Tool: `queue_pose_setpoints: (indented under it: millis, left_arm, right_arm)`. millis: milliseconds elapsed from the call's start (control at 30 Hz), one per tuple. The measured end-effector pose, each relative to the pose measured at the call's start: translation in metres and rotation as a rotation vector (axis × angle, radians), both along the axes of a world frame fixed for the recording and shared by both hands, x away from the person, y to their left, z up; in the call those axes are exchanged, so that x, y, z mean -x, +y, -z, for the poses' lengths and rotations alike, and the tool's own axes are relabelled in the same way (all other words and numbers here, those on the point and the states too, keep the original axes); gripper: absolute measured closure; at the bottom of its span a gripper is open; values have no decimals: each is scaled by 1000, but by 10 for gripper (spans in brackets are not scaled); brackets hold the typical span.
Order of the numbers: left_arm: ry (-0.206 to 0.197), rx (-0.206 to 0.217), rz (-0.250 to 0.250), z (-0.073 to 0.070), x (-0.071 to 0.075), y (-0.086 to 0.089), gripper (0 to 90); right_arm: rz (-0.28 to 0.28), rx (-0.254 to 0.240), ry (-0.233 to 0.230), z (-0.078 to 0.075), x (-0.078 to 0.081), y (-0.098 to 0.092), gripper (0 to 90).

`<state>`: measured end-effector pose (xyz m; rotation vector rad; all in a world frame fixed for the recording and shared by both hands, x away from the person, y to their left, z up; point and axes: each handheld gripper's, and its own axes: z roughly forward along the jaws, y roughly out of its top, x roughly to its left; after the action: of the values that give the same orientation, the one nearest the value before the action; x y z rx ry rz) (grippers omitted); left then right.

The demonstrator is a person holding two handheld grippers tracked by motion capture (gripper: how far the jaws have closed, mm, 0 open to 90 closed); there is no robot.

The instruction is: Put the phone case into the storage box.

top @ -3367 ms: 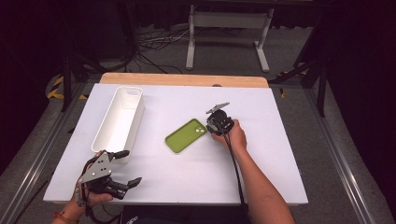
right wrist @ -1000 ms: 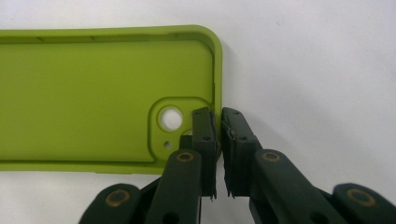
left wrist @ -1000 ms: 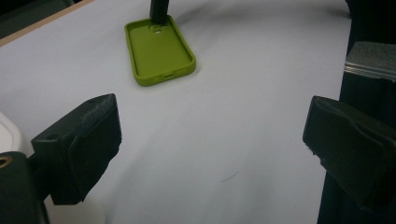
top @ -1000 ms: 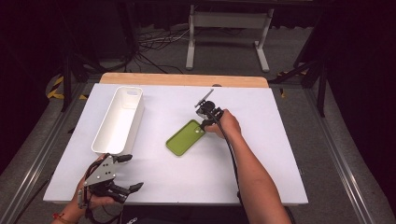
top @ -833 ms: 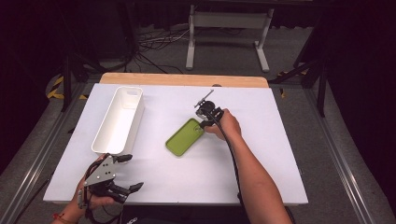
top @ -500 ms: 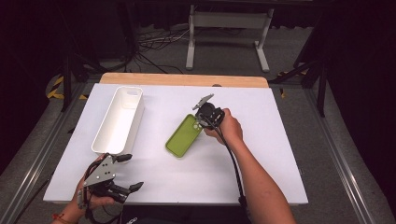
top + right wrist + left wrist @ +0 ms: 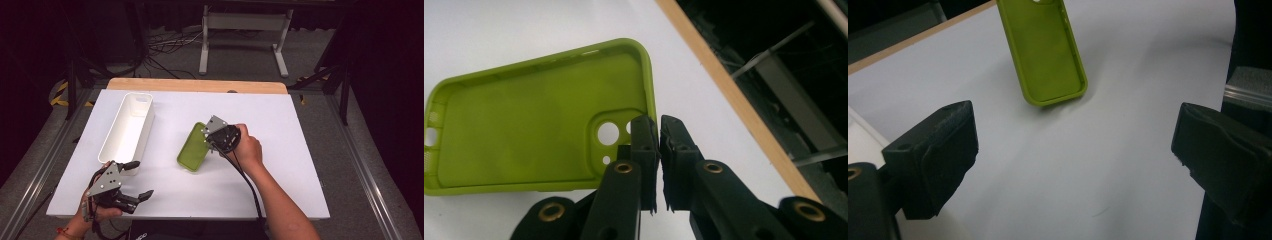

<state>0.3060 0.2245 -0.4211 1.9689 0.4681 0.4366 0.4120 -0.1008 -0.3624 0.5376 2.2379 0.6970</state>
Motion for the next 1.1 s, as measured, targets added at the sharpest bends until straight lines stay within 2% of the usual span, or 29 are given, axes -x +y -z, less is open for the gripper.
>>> queue_pose_setpoints:
  millis: [33, 67, 167, 200, 300, 400, 533, 600, 667, 833, 900, 933, 1100]
  left_arm:
    - [0, 0, 0, 0, 0, 0, 68]
    - [2, -7, -24, -2, -1, -2, 68]
    - [-26, -24, -42, -8, -3, -9, 84]
    - [-22, -23, -39, -9, -4, -10, 85]
    - [-32, -35, -53, -10, -7, -16, 86]
    - [-23, -10, -54, -14, -9, -18, 86]
    - [-19, 13, -73, -23, -15, -20, 97]
    - [-24, 16, -72, -26, -18, -23, 100]
    - [-24, 26, -81, -31, -22, -29, 105]
    - [-10, 18, -103, -37, -34, -43, 133]
    - [-8, 20, -102, -39, -39, -50, 134]
    - [-9, 9, -102, -41, -43, -56, 140]
    - [-5, -5, -108, -42, -53, -67, 165]
  right_arm:
    - [0, 0, 0, 0, 0, 0, 860]
    - [-6, -12, -10, -1, 3, 0, 861]
    - [-19, -18, -51, -4, 13, -1, 884]
    - [-25, -23, -39, -4, 15, -1, 886]
    - [-25, -4, -46, -1, 17, 0, 885]
    - [-19, 10, -73, 2, 20, 0, 882]
    - [-38, -3, -94, 3, 26, -2, 884]
    - [-35, 12, -127, 3, 30, -2, 884]
    - [-39, 22, -140, 3, 33, -2, 884]
    - [-63, 26, -211, 1, 46, -1, 884]
    - [-68, 22, -219, 1, 48, -1, 884]
    - [-87, 22, -238, 0, 53, 1, 884]
    - [-113, 38, -282, 0, 62, 6, 884]
